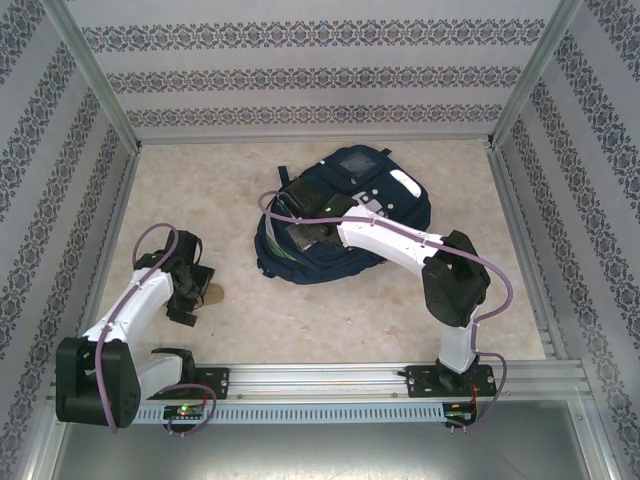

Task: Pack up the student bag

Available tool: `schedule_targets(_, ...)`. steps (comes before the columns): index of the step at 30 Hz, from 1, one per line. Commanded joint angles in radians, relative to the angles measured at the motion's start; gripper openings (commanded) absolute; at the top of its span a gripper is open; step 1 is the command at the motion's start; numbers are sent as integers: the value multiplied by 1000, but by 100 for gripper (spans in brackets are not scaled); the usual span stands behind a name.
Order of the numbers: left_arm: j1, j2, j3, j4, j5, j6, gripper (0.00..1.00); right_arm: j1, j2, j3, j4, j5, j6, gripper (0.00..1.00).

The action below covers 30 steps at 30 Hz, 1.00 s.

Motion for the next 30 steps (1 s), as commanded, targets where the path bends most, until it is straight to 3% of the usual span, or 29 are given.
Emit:
schedule_targets(1,16,37,-9,27,-26,1,90,-1,-56,-18,-11,2,24,0)
schedule_targets(5,18,68,-8,39,-33,35,76,-2,-72,-25,-14,6,27,0)
schedule_targets(10,18,43,17,-19,-65,66,47,-11,-112,-31,-16,6,42,0)
schedule_targets(16,17,-27,49,-32,-46,98,27,-45,-186,-25,-13,-12,73,0)
schedule_targets(22,-43,-30,151,14,19,133,28,-122,-285,-42,21,-121,148,0)
schedule_targets(30,-319,155,396,119,36,151,28,-205,-338,-44,56,-234,227,0)
